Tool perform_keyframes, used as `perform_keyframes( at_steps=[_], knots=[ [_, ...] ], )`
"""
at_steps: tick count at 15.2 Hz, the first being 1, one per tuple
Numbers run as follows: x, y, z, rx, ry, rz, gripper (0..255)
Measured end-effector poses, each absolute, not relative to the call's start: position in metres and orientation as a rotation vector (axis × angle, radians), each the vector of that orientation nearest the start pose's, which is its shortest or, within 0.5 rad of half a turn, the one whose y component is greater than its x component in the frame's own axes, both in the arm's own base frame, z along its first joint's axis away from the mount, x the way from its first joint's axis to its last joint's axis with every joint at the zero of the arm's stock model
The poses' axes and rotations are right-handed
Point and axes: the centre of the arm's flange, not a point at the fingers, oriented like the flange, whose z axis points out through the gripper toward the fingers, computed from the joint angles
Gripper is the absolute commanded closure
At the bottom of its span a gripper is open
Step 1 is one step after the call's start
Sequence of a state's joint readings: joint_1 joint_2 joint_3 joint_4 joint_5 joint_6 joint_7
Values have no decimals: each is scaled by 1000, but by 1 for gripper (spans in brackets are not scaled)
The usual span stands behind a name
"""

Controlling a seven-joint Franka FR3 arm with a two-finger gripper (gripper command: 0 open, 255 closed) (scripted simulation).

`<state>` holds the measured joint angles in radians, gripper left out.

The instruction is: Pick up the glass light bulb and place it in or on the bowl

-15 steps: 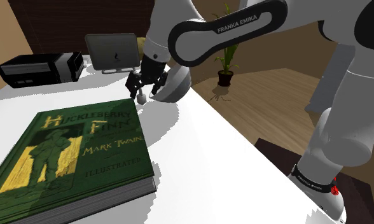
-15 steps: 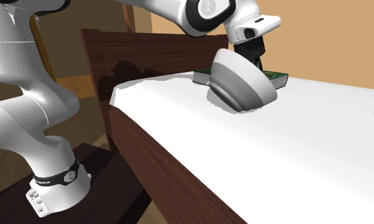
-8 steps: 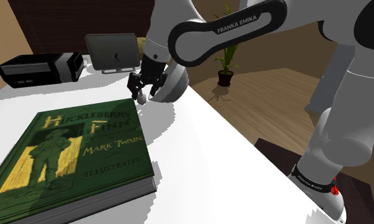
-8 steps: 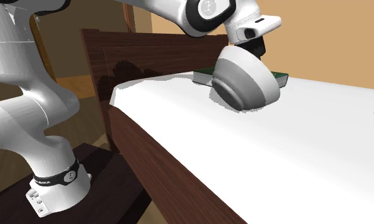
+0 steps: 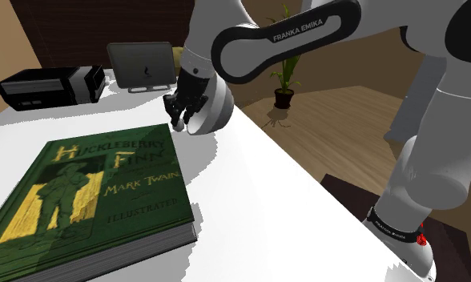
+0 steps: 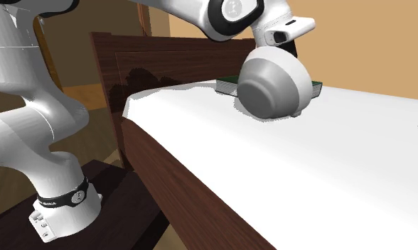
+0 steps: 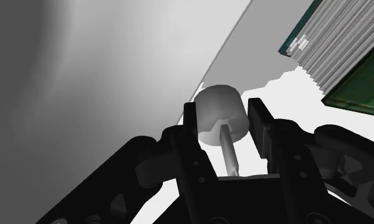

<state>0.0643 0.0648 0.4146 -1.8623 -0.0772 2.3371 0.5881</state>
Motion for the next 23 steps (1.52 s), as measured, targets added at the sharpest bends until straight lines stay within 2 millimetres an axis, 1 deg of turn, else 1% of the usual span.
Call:
perform_keyframes(
  at_steps=[2,5,23],
  knots=[
    [547,277,529,-2912,111,-559,255],
    [546,279,540,-2914,109,-551,255],
    [547,280,633,-2915,108,-548,255]
  ],
)
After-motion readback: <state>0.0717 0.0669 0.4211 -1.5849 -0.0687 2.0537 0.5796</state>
